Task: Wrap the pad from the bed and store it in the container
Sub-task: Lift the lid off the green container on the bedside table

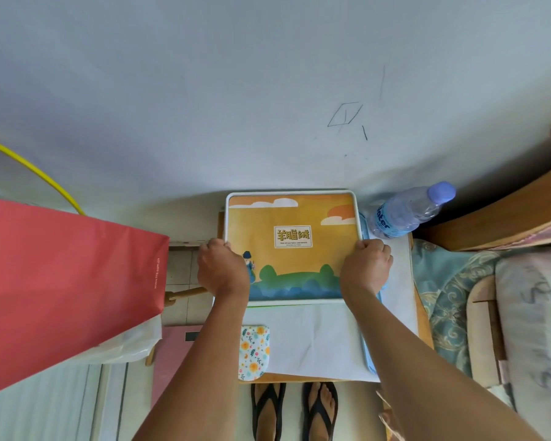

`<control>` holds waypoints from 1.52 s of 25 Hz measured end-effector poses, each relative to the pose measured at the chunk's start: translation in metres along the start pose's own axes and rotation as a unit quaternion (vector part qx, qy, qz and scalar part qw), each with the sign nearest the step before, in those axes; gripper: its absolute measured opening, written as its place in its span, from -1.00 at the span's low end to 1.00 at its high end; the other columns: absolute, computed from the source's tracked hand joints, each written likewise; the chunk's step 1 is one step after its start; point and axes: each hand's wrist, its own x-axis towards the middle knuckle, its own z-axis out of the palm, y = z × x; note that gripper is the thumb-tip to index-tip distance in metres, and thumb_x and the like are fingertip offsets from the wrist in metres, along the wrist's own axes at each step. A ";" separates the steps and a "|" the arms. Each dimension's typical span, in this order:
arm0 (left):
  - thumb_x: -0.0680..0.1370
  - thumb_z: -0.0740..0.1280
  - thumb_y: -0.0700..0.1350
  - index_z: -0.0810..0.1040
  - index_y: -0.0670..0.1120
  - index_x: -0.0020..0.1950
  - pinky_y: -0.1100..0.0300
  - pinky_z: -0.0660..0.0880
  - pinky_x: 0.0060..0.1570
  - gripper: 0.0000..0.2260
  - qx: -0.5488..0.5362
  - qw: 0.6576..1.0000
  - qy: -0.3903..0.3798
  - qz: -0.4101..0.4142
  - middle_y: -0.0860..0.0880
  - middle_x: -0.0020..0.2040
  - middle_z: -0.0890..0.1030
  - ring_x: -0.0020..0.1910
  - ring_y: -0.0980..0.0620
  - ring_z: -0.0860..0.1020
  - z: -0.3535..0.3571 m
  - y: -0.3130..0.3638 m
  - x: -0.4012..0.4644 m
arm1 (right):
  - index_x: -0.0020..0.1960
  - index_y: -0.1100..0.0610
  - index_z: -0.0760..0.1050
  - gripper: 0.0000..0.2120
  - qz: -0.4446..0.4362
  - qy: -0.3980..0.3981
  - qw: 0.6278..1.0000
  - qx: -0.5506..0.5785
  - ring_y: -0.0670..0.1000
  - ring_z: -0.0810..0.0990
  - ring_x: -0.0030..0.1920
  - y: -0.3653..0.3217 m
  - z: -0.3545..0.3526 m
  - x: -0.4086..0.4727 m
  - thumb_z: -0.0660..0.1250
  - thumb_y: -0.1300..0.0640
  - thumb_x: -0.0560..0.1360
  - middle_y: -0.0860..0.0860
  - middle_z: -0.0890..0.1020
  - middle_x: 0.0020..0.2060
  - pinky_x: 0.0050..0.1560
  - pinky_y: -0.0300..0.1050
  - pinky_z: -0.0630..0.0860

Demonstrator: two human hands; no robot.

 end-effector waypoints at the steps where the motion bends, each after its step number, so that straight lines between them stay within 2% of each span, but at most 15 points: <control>1: 0.59 0.23 -0.18 0.59 -0.19 0.08 0.07 0.39 -0.24 -0.82 -0.003 1.000 -0.002 0.000 -0.18 0.06 0.59 0.01 -0.16 0.57 -0.006 0.001 -0.002 | 0.13 0.38 0.47 -0.75 0.001 -0.001 1.000 0.008 0.26 0.42 0.18 -0.003 -0.006 -0.001 0.10 0.27 0.60 0.31 0.51 0.14 0.14 0.04 0.33; 9: 0.60 0.20 -0.18 0.57 -0.23 0.07 0.00 0.52 -0.17 -0.80 -0.023 0.999 -0.033 0.020 -0.20 0.03 0.59 -0.02 -0.17 0.57 -0.038 0.014 -0.058 | 0.12 0.35 0.51 -0.75 0.010 -0.003 1.000 0.008 0.28 0.43 0.18 0.004 -0.075 -0.011 0.14 0.26 0.58 0.29 0.52 0.15 0.19 0.10 0.32; 13: 0.56 0.20 -0.17 0.51 -0.25 0.13 -0.05 0.50 -0.11 -0.77 -0.013 0.994 -0.106 0.027 -0.21 0.09 0.54 0.06 -0.22 0.53 -0.031 0.023 -0.109 | 0.15 0.32 0.50 -0.74 0.016 0.002 0.999 -0.044 0.28 0.45 0.18 0.039 -0.108 -0.013 0.14 0.26 0.55 0.28 0.54 0.16 0.17 0.14 0.35; 16: 0.52 0.25 -0.05 0.49 -0.24 0.17 -0.05 0.51 -0.02 -0.67 0.013 0.986 -0.161 0.044 -0.19 0.13 0.52 0.10 -0.19 0.51 -0.020 0.031 -0.147 | 0.26 0.28 0.41 -0.65 0.060 -0.049 0.992 -0.095 0.26 0.39 0.26 0.072 -0.130 -0.007 0.11 0.19 0.53 0.26 0.46 0.26 0.27 0.15 0.30; 19: 0.48 0.29 0.02 0.46 -0.13 0.25 -0.03 0.46 0.11 -0.61 0.064 0.969 -0.230 0.069 -0.17 0.18 0.51 0.17 -0.18 0.48 0.002 0.036 -0.178 | 0.30 0.28 0.38 -0.61 0.124 -0.068 0.985 -0.103 0.26 0.36 0.27 0.115 -0.151 0.007 0.11 0.14 0.52 0.26 0.42 0.29 0.30 0.14 0.28; 22: 0.43 0.35 0.05 0.37 0.08 0.35 -0.06 0.39 0.20 -0.51 0.079 0.943 -0.319 0.050 -0.13 0.18 0.45 0.22 -0.16 0.44 0.022 0.042 -0.197 | 0.31 0.29 0.38 -0.55 0.198 -0.062 0.973 -0.104 0.25 0.32 0.32 0.156 -0.165 0.015 0.12 0.07 0.51 0.25 0.39 0.33 0.33 0.16 0.24; 25: 0.38 0.40 0.05 0.25 0.19 0.41 -0.08 0.37 0.24 -0.36 0.102 0.918 -0.381 0.047 -0.11 0.19 0.44 0.23 -0.14 0.44 0.041 0.047 -0.212 | 0.33 0.30 0.37 -0.51 0.227 -0.061 0.967 -0.096 0.25 0.28 0.37 0.183 -0.172 0.019 0.12 0.03 0.51 0.24 0.35 0.37 0.34 0.18 0.24; 27: 0.33 0.42 0.02 0.25 0.19 0.40 -0.08 0.37 0.24 -0.33 0.093 0.904 -0.414 0.041 -0.08 0.18 0.47 0.22 -0.13 0.46 0.053 0.049 -0.220 | 0.36 0.30 0.32 -0.49 0.228 -0.053 0.968 -0.089 0.26 0.26 0.38 0.195 -0.175 0.025 0.13 0.02 0.51 0.25 0.33 0.39 0.36 0.18 0.23; 30: 0.30 0.45 -0.10 0.40 0.06 0.30 -0.11 0.43 0.25 -0.42 0.019 0.884 -0.467 0.030 -0.11 0.19 0.55 0.17 -0.16 0.53 0.067 0.046 -0.229 | 0.40 0.29 0.26 -0.45 0.217 -0.051 0.971 -0.085 0.27 0.25 0.38 0.206 -0.177 0.034 0.16 0.02 0.50 0.25 0.32 0.39 0.36 0.20 0.22; 32: 0.29 0.45 -0.17 0.44 -0.01 0.26 -0.13 0.46 0.24 -0.46 -0.004 0.881 -0.472 0.010 -0.15 0.18 0.57 0.15 -0.19 0.55 0.072 0.041 -0.229 | 0.39 0.28 0.26 -0.45 0.202 -0.072 0.973 -0.085 0.26 0.25 0.38 0.209 -0.171 0.036 0.17 0.01 0.49 0.25 0.30 0.40 0.35 0.20 0.21; 35: 0.31 0.46 -0.15 0.44 -0.04 0.29 -0.09 0.47 0.25 -0.44 -0.005 0.895 -0.444 -0.040 -0.17 0.21 0.54 0.17 -0.20 0.54 0.083 0.034 -0.223 | 0.35 0.27 0.30 -0.48 0.179 -0.119 0.974 -0.077 0.24 0.26 0.35 0.213 -0.157 0.039 0.18 0.00 0.49 0.22 0.33 0.36 0.34 0.19 0.22; 38: 0.31 0.46 -0.17 0.45 -0.06 0.29 -0.04 0.50 0.22 -0.45 -0.002 0.895 -0.444 -0.041 -0.16 0.19 0.56 0.13 -0.18 0.56 0.094 0.025 -0.216 | 0.35 0.27 0.31 -0.49 0.181 -0.146 0.970 -0.067 0.24 0.27 0.33 0.216 -0.146 0.042 0.18 0.00 0.49 0.22 0.34 0.32 0.32 0.18 0.23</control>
